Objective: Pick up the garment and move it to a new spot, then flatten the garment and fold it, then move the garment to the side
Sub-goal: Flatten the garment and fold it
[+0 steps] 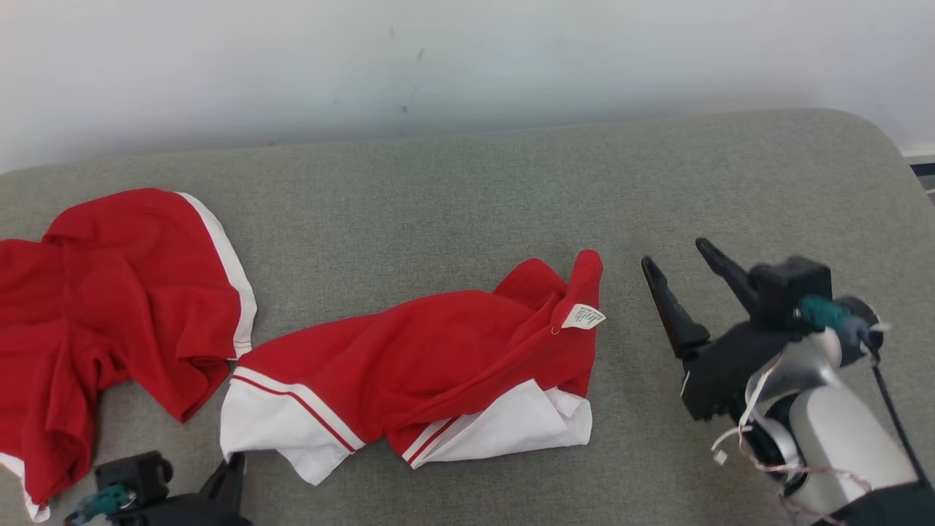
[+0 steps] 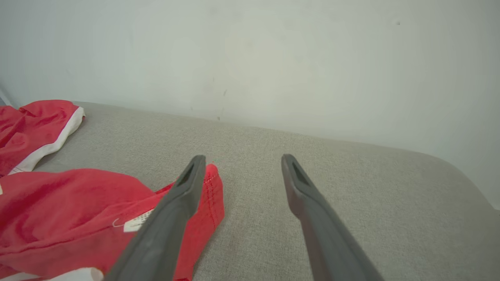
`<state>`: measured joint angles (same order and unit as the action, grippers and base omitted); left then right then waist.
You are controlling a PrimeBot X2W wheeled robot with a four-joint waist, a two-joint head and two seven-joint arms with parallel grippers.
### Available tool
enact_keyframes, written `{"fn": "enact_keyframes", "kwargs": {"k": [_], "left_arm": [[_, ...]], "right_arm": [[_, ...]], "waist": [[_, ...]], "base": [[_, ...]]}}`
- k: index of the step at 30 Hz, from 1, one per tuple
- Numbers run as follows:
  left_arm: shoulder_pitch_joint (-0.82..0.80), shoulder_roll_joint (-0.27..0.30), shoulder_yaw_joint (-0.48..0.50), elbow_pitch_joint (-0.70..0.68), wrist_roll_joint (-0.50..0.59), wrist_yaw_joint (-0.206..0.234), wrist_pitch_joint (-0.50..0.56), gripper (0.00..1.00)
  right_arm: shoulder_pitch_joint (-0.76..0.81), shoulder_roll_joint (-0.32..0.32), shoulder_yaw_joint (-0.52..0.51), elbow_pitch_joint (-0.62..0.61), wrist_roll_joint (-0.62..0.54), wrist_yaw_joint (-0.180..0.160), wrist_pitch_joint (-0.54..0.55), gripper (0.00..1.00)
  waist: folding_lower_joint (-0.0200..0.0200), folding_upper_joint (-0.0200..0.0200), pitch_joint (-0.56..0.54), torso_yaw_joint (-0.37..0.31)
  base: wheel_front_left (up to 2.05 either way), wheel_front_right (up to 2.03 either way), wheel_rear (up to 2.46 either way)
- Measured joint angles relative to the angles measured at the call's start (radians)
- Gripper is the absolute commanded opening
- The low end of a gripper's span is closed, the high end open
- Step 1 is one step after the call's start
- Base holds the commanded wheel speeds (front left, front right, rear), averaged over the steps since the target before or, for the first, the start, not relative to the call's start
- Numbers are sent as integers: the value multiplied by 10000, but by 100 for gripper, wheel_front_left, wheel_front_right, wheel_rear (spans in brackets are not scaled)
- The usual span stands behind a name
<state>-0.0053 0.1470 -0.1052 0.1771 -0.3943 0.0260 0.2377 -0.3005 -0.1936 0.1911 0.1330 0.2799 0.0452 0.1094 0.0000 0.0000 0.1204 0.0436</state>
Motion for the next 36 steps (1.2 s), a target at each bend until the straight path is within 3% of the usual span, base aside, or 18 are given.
{"fn": "enact_keyframes", "kwargs": {"k": [3,7,23,24,25,26,28,30,33,36], "left_arm": [[-198,-146,-188,-36,40,-10,96,0],[-306,-188,-339,-61,58,-15,171,0],[-463,-347,-602,0,56,-98,349,0],[-463,-349,-604,0,56,-98,349,0],[-461,-349,-589,0,54,-98,349,0],[-460,-345,-577,0,54,-98,349,0],[-460,-345,-577,4,54,-98,349,0],[-460,-345,-577,6,52,-100,347,0],[-460,-341,-581,13,52,-102,347,0],[-457,-326,-556,35,52,-102,345,0]], "right_arm": [[-829,-125,15,623,493,341,974,100],[-1494,-56,90,1392,991,433,2123,100],[-2681,136,522,3145,1613,522,4892,100],[-2682,144,535,3195,1645,529,4978,87],[-2728,169,575,3298,1691,531,5037,50],[-2801,203,621,3379,1697,535,5129,37],[-2901,259,639,3450,1756,604,5198,22],[-2944,259,644,3482,1824,604,5246,18],[-3052,224,658,3545,1860,608,5258,0],[-3141,209,727,3572,1860,623,5254,0]], "waist": [[0,0,72,149],[0,0,145,316],[0,0,315,988],[1,1,321,1023],[0,0,326,1052],[0,0,331,1071],[0,0,331,1090],[0,0,328,1101],[0,0,323,1106],[0,0,308,1074]], "base": [[0,0,0],[0,0,0],[0,0,0],[0,0,0],[0,0,0],[0,0,0],[0,0,0],[0,0,0],[0,0,0],[0,0,0]]}}
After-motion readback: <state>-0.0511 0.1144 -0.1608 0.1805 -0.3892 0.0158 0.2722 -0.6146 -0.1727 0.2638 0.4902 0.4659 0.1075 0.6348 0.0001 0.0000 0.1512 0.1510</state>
